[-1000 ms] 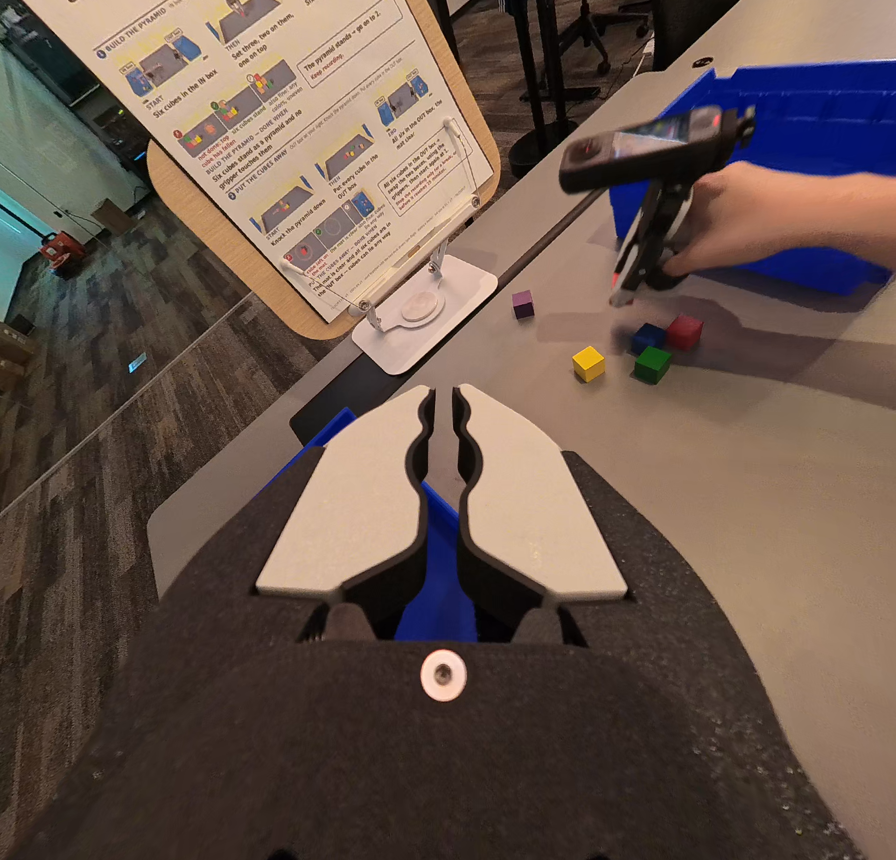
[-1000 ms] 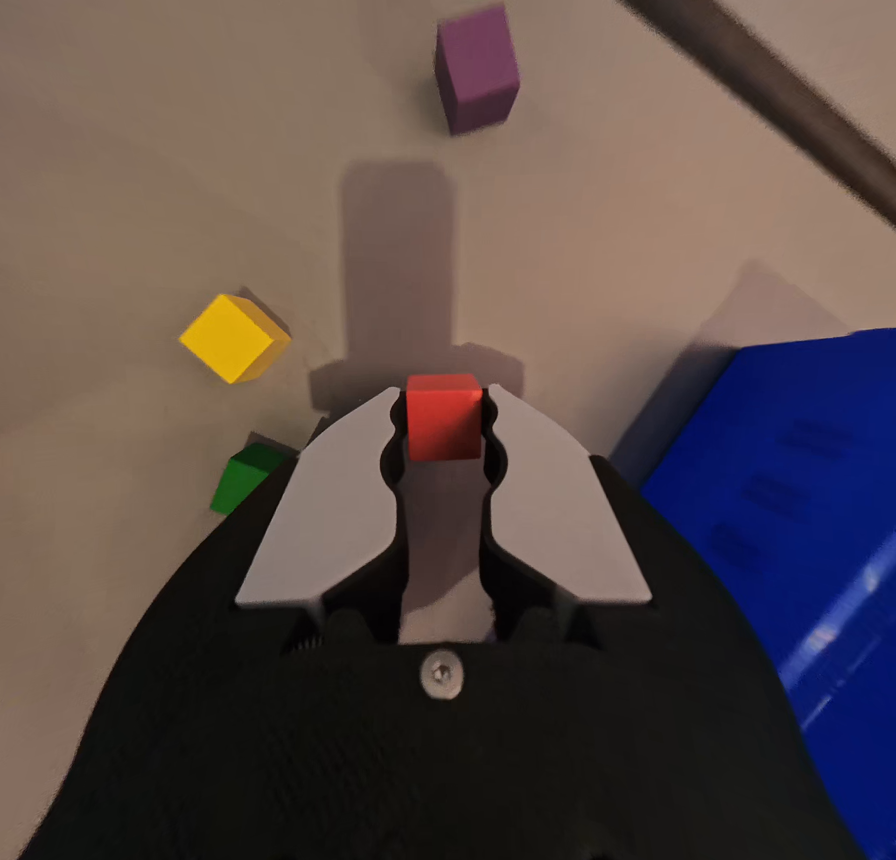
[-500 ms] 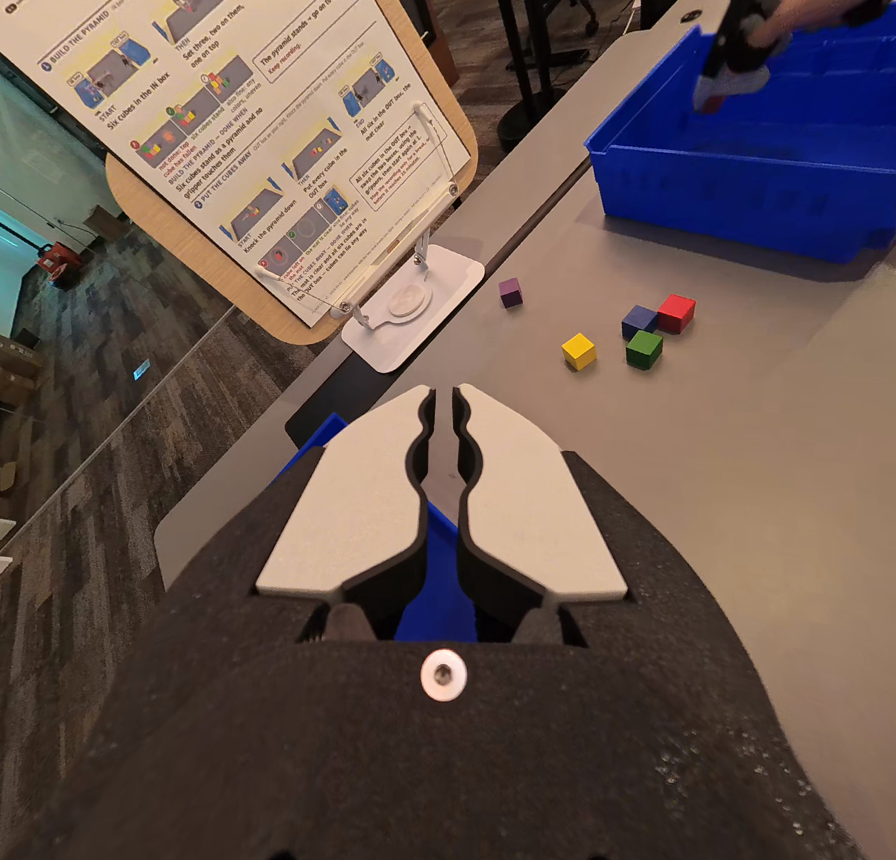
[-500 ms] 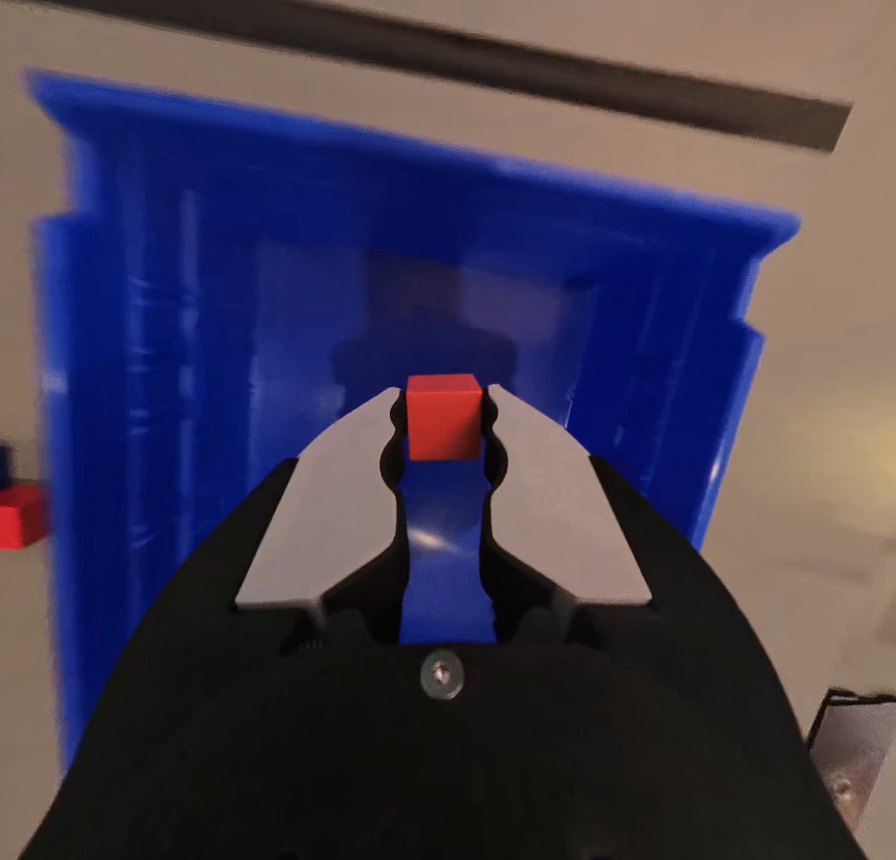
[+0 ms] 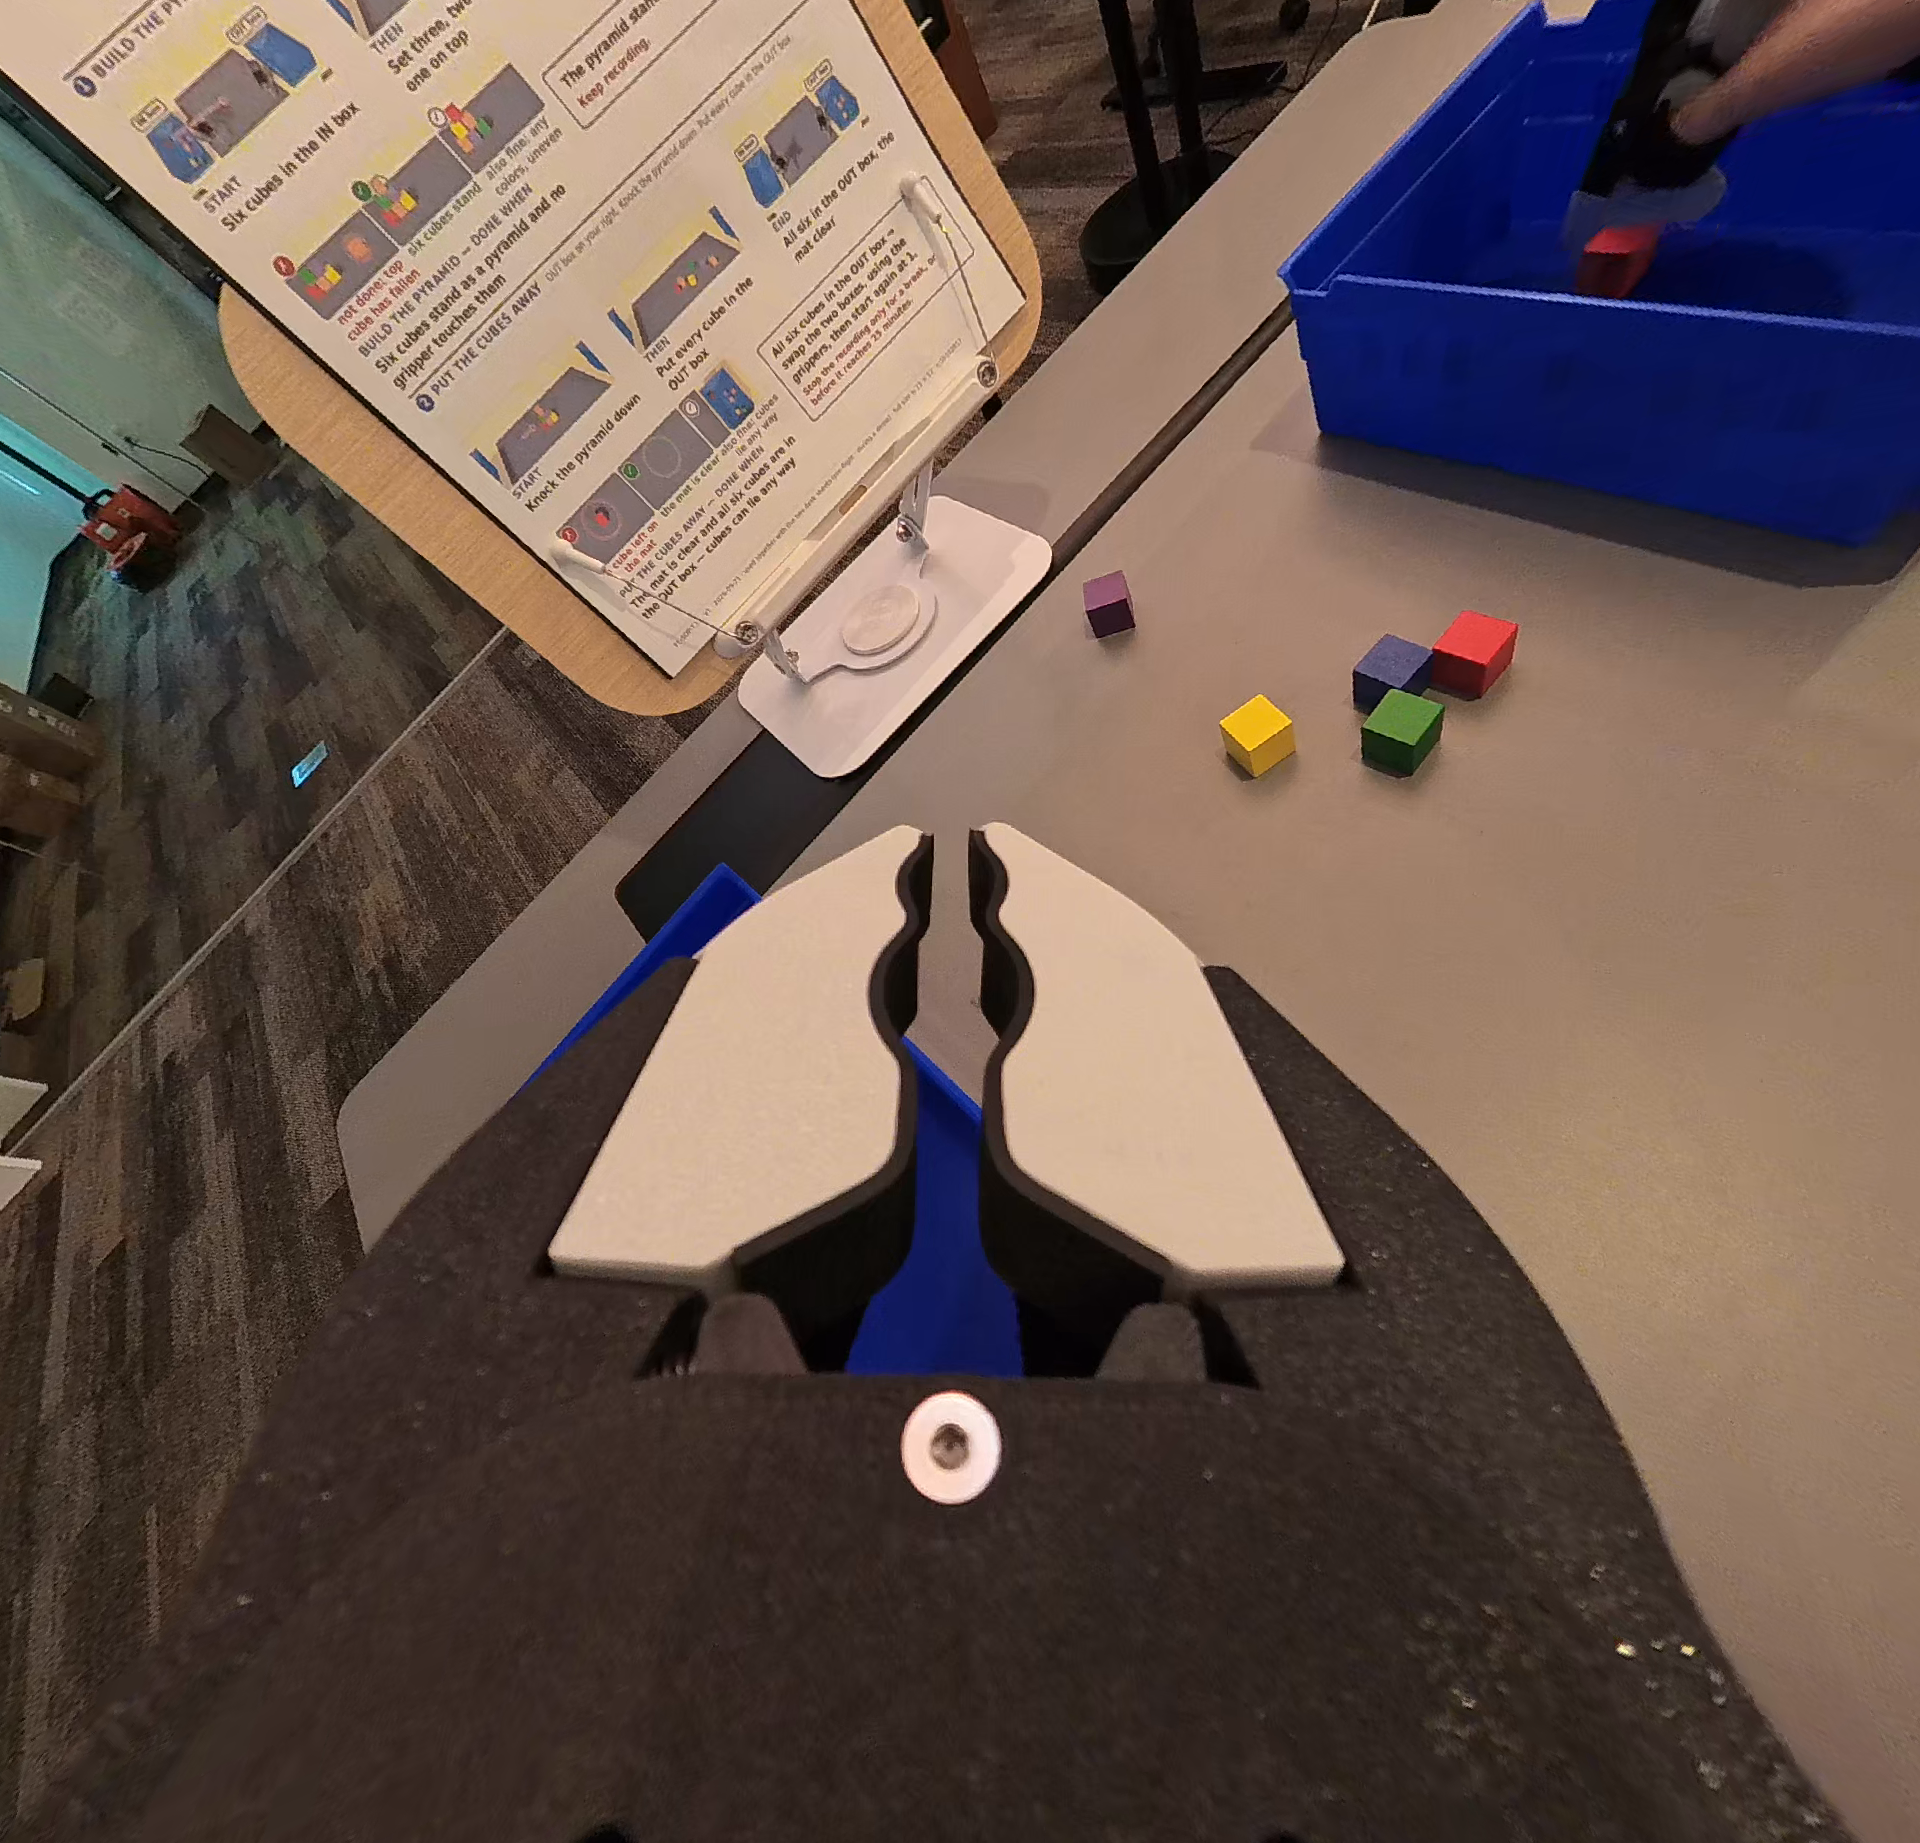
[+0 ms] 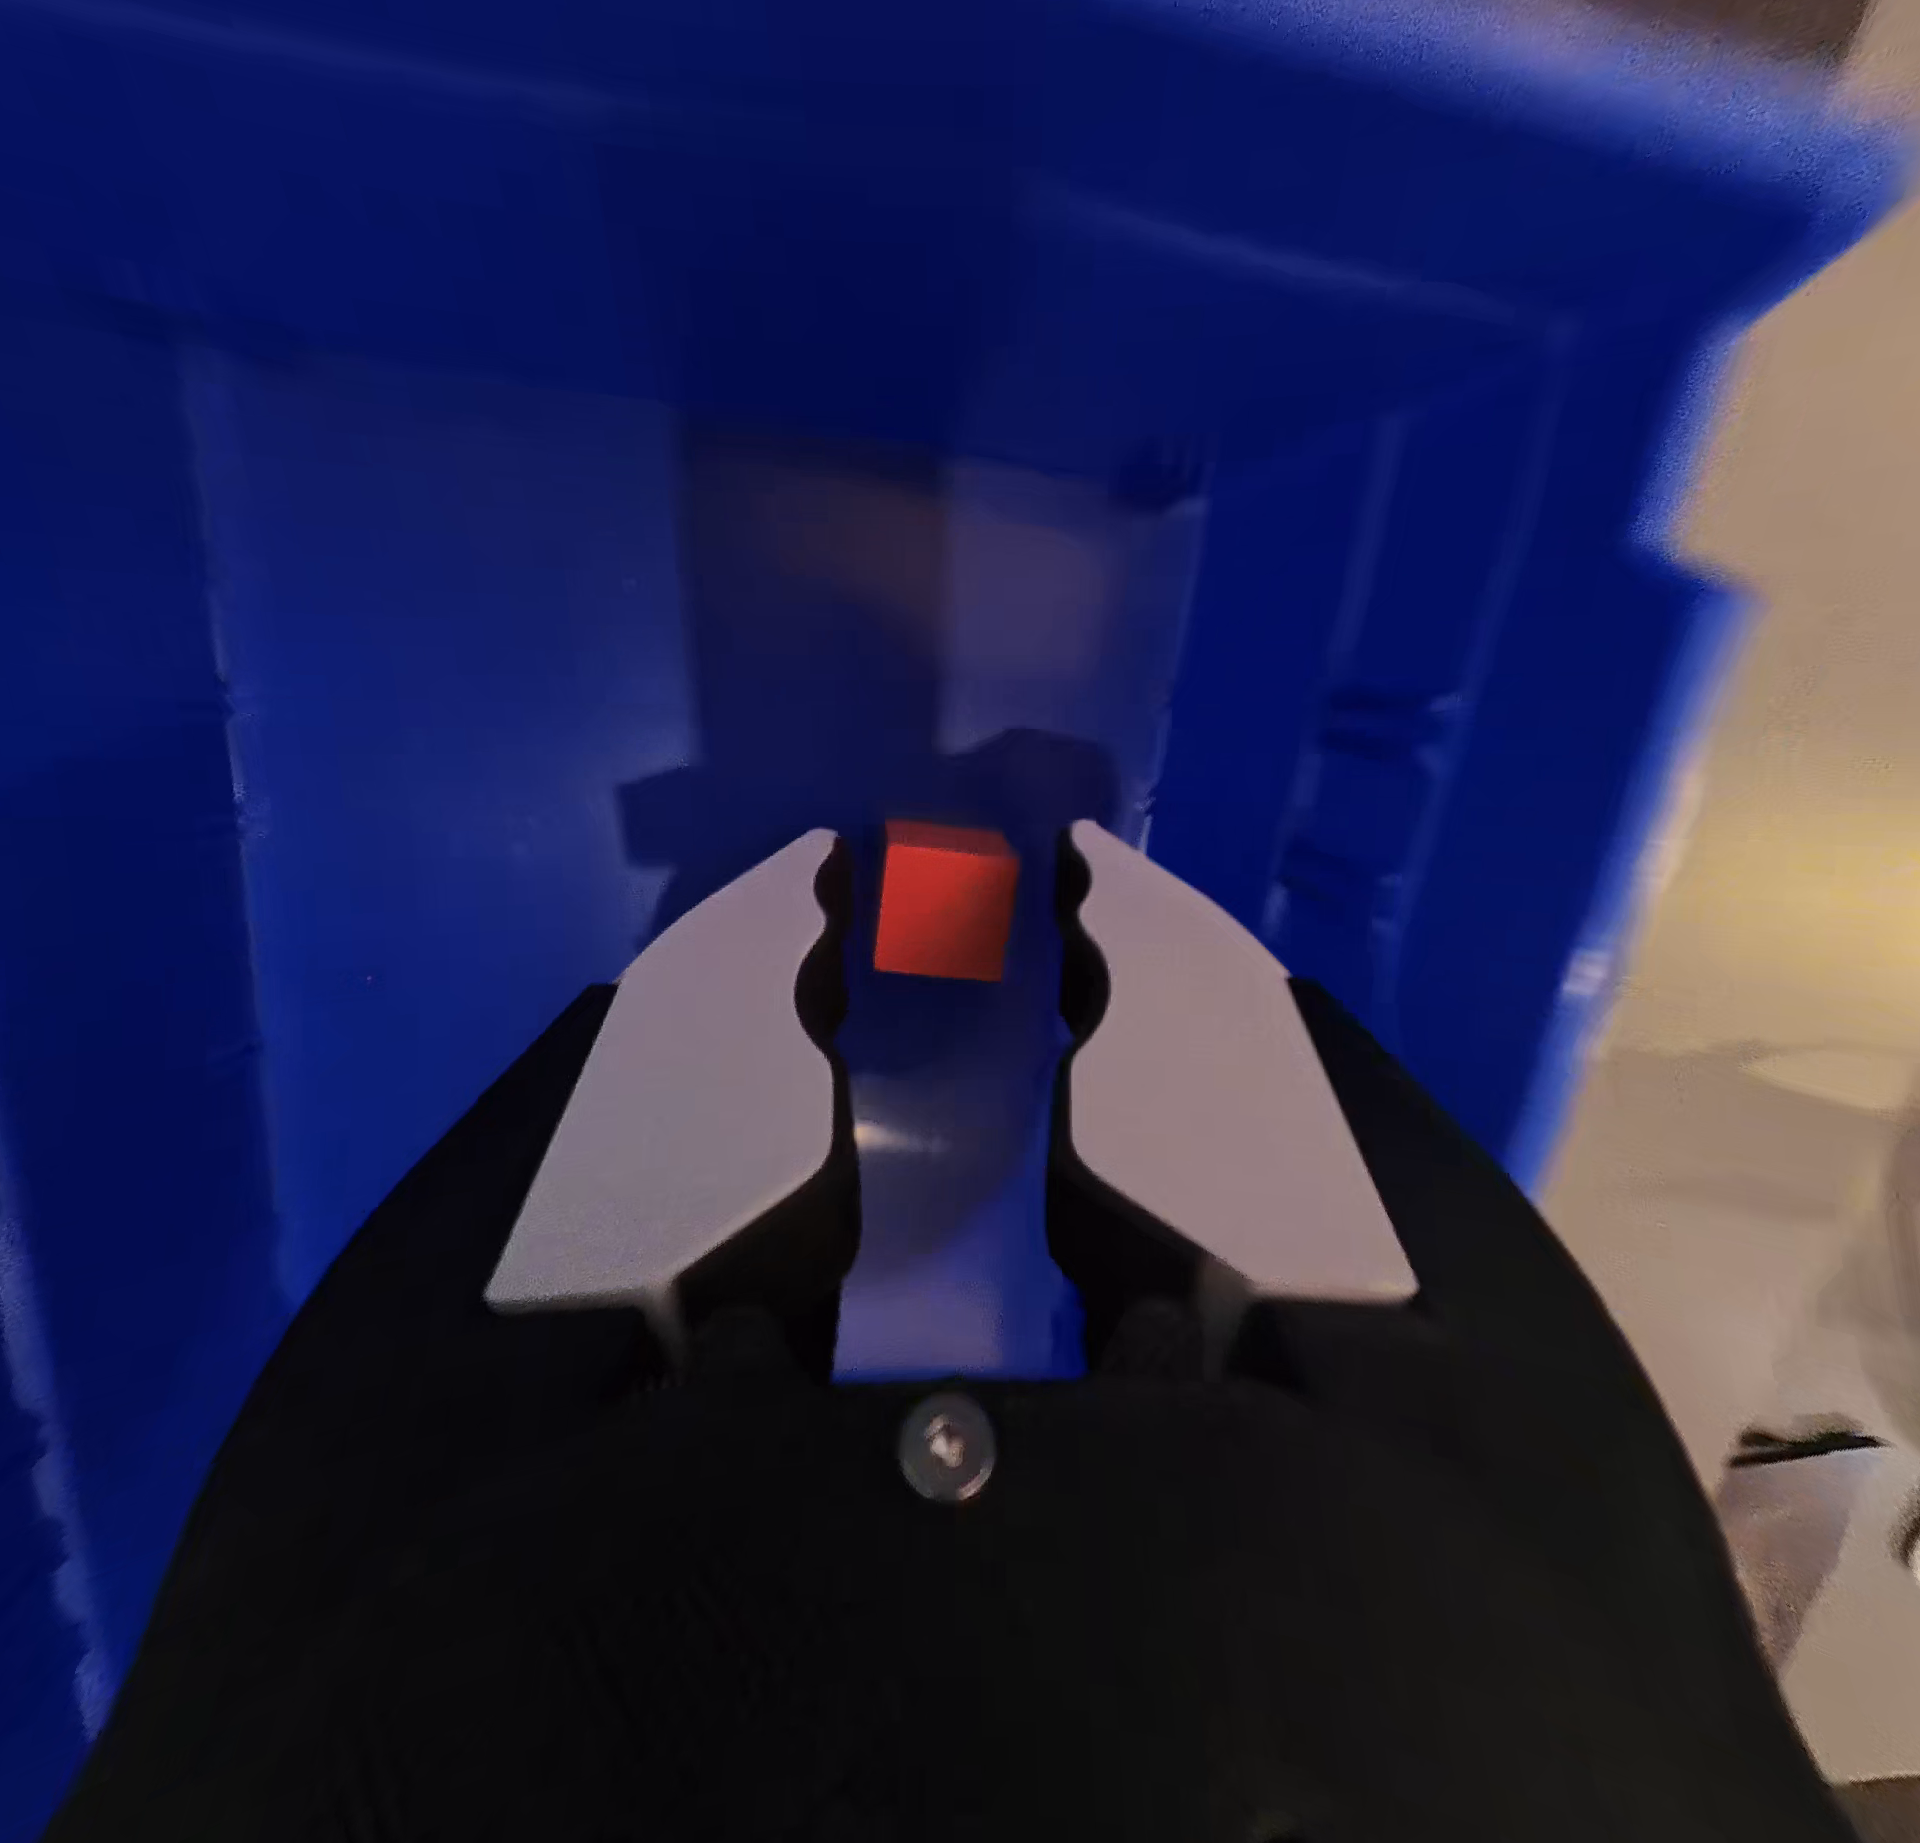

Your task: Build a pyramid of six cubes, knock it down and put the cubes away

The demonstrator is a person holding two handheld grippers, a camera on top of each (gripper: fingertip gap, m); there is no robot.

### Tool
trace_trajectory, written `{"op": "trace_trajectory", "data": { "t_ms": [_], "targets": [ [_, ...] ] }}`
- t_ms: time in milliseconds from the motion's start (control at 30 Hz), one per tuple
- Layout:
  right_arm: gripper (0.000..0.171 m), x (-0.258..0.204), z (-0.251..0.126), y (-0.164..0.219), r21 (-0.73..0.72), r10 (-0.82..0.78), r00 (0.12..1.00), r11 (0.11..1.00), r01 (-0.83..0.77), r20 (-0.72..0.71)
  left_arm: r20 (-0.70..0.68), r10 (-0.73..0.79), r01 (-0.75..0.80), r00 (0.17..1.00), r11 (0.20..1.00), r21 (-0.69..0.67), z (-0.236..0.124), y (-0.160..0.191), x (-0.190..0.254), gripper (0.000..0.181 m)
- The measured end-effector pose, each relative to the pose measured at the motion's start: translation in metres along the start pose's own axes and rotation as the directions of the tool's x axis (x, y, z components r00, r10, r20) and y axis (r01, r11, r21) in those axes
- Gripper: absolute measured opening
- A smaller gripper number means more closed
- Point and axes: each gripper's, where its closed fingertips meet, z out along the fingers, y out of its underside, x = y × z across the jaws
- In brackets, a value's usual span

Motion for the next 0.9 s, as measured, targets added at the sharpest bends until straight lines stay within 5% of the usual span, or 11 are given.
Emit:
{"op": "trace_trajectory", "data": {
  "t_ms": [100,200,333,433,567,900],
  "targets": [
    [0.047,-0.019,-0.06,-0.047,0.274,-0.117,0.988,0.951,0.14,-0.096,0.002,0.0,0.0,1.0,1.0,0.003,-0.001,-0.001,0.0,0.006],
    [0.042,-0.119,-0.14,-0.074,0.566,-0.442,0.896,0.731,0.381,-0.033,0.001,0.006,-0.006,1.0,1.0,-0.002,0.0,-0.001,0.001,0.006],
    [0.041,-0.253,-0.142,0.002,0.563,-0.92,0.365,0.38,0.734,0.143,-0.004,0.014,-0.014,1.0,1.0,-0.017,0.003,0.001,0.003,0.006],
    [0.044,-0.27,-0.088,0.038,0.385,-0.964,0.188,0.249,0.889,0.188,-0.008,0.023,-0.023,1.0,1.0,-0.021,0.002,0.001,0.005,0.006],
    [0.046,-0.267,-0.046,0.057,0.234,-0.96,0.141,0.199,0.952,0.243,-0.011,0.024,-0.024,1.0,1.0,-0.007,-0.001,-0.001,0.006,0.006],
    [0.032,-0.268,-0.032,0.072,0.137,-0.945,0.12,0.168,0.976,0.304,-0.013,0.024,-0.024,1.0,1.0,-0.014,0.001,0.001,0.005,0.006]
  ]
}}
